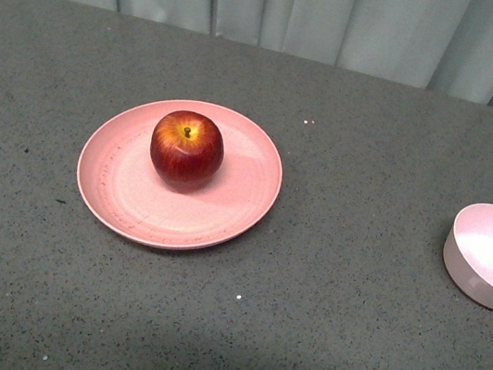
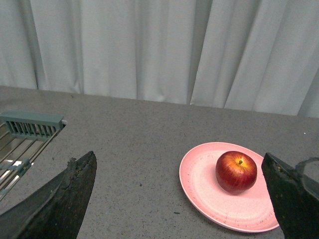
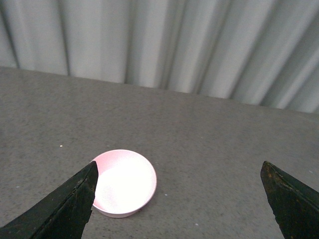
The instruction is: Move apple from plate to bowl
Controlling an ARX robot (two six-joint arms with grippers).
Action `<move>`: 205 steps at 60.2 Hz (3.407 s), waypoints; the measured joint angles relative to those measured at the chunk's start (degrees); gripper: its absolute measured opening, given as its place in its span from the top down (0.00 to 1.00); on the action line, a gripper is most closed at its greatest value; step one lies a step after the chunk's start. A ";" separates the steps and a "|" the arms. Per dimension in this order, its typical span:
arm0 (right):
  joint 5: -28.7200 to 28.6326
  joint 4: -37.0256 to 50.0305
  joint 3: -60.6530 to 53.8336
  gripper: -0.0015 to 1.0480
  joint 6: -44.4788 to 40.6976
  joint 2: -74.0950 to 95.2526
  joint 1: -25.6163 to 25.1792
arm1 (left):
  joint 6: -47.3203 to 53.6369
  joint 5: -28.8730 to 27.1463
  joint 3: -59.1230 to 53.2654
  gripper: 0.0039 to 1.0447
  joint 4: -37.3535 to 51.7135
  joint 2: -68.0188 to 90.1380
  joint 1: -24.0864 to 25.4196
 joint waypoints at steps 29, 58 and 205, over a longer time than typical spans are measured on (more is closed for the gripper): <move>-14.43 -3.41 25.59 0.09 -5.92 54.90 -1.66 | 0.00 -0.02 0.00 0.06 0.00 0.00 0.00; -14.10 -11.43 40.96 0.09 -11.80 80.19 2.97 | 0.00 -0.02 0.00 0.06 0.00 0.00 0.00; -23.52 -16.41 58.21 0.92 -6.93 90.27 21.99 | 0.00 -0.02 0.00 0.06 0.00 0.00 0.00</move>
